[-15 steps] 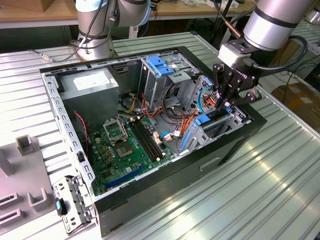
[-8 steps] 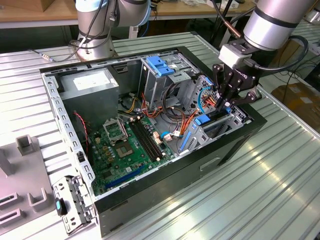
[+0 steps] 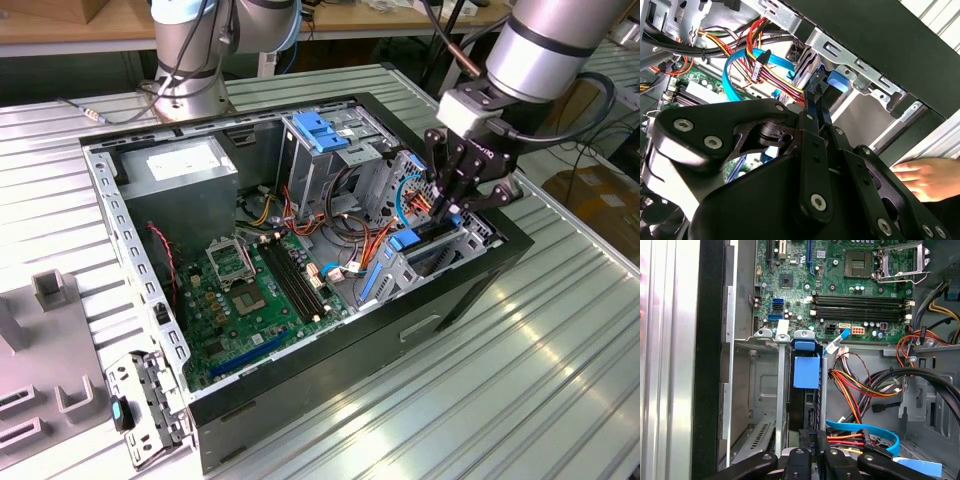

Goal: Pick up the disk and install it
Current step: 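Insert the first disk wire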

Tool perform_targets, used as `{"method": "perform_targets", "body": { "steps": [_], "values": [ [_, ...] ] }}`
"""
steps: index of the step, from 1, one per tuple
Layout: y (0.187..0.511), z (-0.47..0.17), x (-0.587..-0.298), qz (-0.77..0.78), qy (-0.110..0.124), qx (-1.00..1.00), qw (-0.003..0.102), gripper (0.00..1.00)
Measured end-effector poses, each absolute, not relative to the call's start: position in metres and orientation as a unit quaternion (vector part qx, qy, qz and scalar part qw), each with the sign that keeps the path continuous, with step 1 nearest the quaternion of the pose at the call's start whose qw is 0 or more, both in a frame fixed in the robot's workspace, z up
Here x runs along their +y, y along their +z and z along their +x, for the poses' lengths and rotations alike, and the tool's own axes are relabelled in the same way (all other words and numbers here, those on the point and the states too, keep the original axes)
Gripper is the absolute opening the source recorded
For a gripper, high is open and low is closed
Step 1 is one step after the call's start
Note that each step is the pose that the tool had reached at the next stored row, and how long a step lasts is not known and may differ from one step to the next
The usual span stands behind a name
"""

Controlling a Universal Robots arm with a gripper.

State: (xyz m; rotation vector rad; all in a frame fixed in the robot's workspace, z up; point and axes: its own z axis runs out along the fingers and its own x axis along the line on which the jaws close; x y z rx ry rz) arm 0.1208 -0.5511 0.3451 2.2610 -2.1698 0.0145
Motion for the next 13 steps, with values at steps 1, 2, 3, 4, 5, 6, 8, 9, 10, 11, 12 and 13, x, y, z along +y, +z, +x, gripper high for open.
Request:
{"method": "perform_targets", "body": {
  "steps": [1, 2, 3, 4, 5, 6, 8, 9, 10, 11, 12, 13],
  "values": [
    [0.3442, 0.1208, -0.5511, 0.721, 0.005, -0.692, 0.004, 0.16],
    [0.3436, 0.1208, -0.5511, 0.721, 0.005, -0.692, 0.004, 0.16],
    [0.3433, 0.1208, -0.5511, 0.721, 0.005, -0.692, 0.004, 0.16],
    [0.3432, 0.1208, -0.5511, 0.721, 0.005, -0.692, 0.004, 0.16],
    [0.343, 0.1208, -0.5511, 0.721, 0.005, -0.692, 0.004, 0.16],
    [0.3421, 0.1208, -0.5511, 0.721, 0.005, -0.692, 0.004, 0.16],
    [0.3401, 0.1208, -0.5513, 0.721, 0.005, -0.692, 0.004, 0.16],
    [0.3398, 0.1208, -0.5514, 0.721, 0.005, -0.692, 0.004, 0.16],
    [0.3398, 0.1208, -0.5514, 0.721, 0.005, -0.692, 0.004, 0.16],
    [0.3397, 0.1208, -0.5514, 0.721, 0.005, -0.692, 0.004, 0.16],
    [0.3396, 0.1208, -0.5515, 0.721, 0.005, -0.692, 0.004, 0.16],
    [0.3395, 0.1208, -0.5515, 0.721, 0.005, -0.692, 0.004, 0.16]
  ]
}}
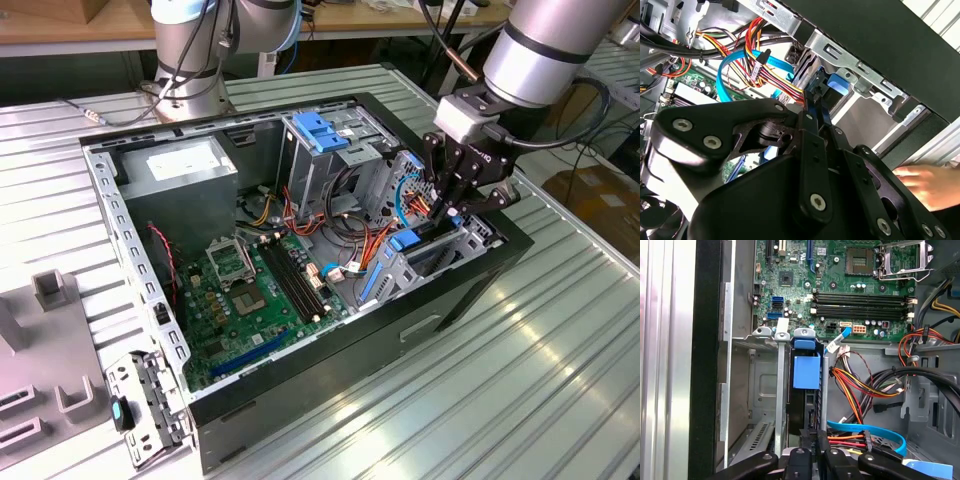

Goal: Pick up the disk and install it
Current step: 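Insert the first disk wire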

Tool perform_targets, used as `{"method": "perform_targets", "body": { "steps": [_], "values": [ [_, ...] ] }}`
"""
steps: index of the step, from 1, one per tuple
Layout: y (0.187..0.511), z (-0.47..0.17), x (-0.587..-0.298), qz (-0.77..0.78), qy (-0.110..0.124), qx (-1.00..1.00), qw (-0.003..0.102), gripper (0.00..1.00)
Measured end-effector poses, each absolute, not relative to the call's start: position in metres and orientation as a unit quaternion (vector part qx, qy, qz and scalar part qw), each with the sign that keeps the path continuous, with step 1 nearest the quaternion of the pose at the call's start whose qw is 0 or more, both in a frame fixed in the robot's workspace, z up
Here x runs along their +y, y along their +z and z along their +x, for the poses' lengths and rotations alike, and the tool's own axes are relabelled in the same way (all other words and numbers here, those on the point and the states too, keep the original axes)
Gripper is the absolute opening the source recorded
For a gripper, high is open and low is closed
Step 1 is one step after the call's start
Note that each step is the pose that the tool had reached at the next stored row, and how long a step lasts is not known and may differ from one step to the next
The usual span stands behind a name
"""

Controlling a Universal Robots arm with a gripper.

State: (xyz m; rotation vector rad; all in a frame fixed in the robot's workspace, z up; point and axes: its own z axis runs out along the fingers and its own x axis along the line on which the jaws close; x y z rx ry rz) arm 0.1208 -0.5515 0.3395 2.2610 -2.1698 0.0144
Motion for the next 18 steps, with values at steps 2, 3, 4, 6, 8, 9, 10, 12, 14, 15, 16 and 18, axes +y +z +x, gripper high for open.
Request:
{"method": "perform_targets", "body": {
  "steps": [2, 3, 4, 6, 8, 9, 10, 12, 14, 15, 16, 18],
  "values": [
    [0.34, 0.121, -0.552, 0.722, 0.005, -0.692, 0.004, 0.16],
    [0.339, 0.121, -0.552, 0.721, 0.005, -0.692, 0.004, 0.16],
    [0.34, 0.121, -0.552, 0.721, 0.004, -0.692, 0.004, 0.18],
    [0.342, 0.121, -0.552, 0.721, 0.004, -0.692, 0.004, 0.24],
    [0.347, 0.121, -0.552, 0.721, 0.005, -0.692, 0.004, 0.24],
    [0.35, 0.121, -0.552, 0.721, 0.005, -0.692, 0.004, 0.24],
    [0.35, 0.121, -0.552, 0.721, 0.005, -0.692, 0.004, 0.24],
    [0.35, 0.121, -0.552, 0.721, 0.004, -0.692, 0.004, 0.24],
    [0.351, 0.121, -0.552, 0.722, 0.005, -0.692, 0.004, 0.24],
    [0.351, 0.121, -0.552, 0.721, 0.005, -0.692, 0.004, 0.24],
    [0.351, 0.121, -0.552, 0.721, 0.005, -0.692, 0.004, 0.23],
    [0.351, 0.121, -0.552, 0.721, 0.005, -0.692, 0.004, 0.11]
  ]
}}
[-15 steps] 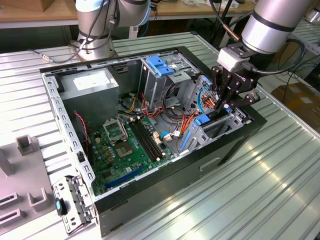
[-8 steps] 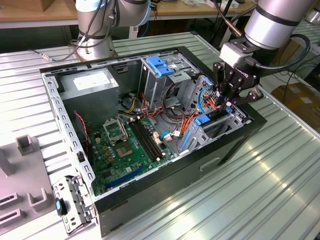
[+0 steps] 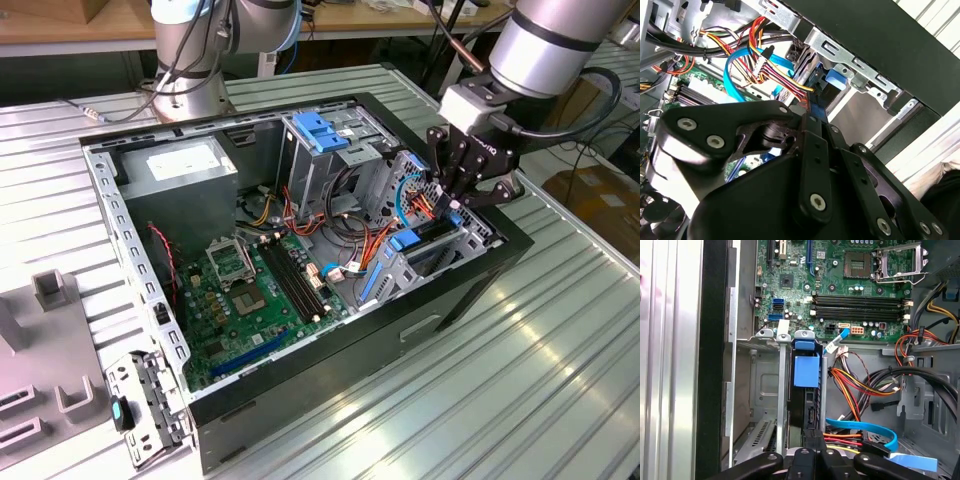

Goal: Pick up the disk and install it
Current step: 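Insert the first disk wire, then insert the second disk wire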

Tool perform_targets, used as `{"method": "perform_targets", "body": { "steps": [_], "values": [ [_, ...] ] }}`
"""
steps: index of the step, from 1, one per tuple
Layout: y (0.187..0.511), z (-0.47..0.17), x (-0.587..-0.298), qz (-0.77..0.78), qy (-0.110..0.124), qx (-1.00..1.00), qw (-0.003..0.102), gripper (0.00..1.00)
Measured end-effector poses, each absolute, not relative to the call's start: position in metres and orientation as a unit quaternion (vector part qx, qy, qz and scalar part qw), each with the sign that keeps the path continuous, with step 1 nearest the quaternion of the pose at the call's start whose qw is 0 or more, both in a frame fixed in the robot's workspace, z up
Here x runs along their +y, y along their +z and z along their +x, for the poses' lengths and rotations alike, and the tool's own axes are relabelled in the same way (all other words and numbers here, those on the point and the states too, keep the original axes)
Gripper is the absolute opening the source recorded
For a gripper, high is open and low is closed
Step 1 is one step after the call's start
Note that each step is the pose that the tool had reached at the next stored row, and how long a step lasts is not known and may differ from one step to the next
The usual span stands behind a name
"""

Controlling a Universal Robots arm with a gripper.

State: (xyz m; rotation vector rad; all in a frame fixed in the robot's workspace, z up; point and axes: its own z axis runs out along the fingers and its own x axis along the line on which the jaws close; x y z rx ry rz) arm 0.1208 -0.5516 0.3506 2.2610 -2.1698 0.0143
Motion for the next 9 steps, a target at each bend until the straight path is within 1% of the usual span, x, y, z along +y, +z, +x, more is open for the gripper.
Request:
{"method": "perform_targets", "body": {
  "steps": [9],
  "values": [
    [0.3509, 0.1208, -0.5516, 0.721, 0.005, -0.692, 0.004, 0.11]
  ]
}}
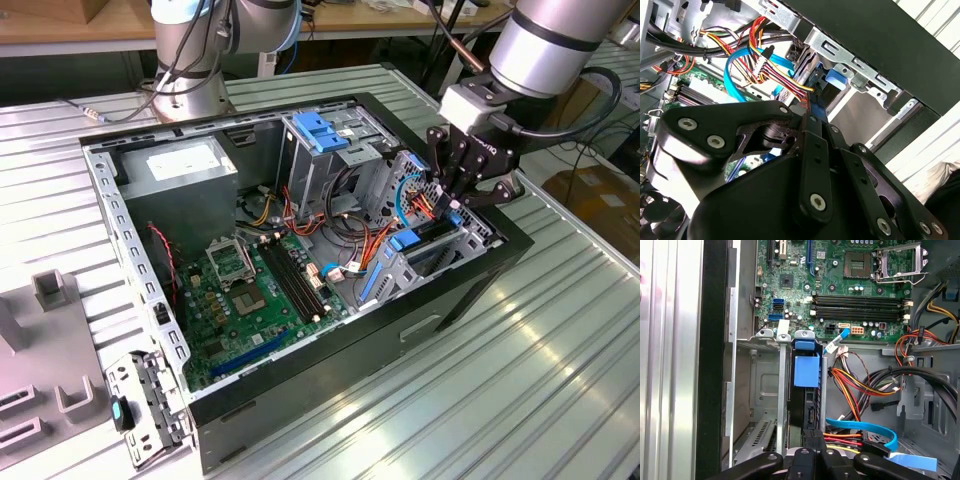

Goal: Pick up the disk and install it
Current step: 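Insert the second disk wire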

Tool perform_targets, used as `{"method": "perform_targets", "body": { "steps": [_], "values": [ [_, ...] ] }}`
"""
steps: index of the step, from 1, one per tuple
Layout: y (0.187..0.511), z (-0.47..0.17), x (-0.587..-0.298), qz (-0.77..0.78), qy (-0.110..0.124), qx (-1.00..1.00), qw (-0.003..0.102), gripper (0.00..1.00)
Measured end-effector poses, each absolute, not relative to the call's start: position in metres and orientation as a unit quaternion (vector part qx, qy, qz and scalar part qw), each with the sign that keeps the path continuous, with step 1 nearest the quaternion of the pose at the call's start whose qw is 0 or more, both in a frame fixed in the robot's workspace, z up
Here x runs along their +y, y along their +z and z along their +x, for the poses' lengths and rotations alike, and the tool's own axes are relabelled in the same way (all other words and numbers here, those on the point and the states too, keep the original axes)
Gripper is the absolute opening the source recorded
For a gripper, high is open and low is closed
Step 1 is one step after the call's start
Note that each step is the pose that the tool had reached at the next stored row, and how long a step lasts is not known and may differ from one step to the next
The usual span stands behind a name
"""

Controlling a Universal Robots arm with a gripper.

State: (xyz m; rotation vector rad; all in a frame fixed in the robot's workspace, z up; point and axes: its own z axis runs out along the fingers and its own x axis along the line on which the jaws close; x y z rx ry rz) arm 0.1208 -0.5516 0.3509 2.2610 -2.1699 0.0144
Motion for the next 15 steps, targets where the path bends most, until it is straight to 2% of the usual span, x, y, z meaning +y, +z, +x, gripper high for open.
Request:
{"method": "perform_targets", "body": {
  "steps": [15],
  "values": [
    [0.3512, 0.1158, -0.5516, 0.721, 0.005, -0.692, 0.004, 0.11]
  ]
}}
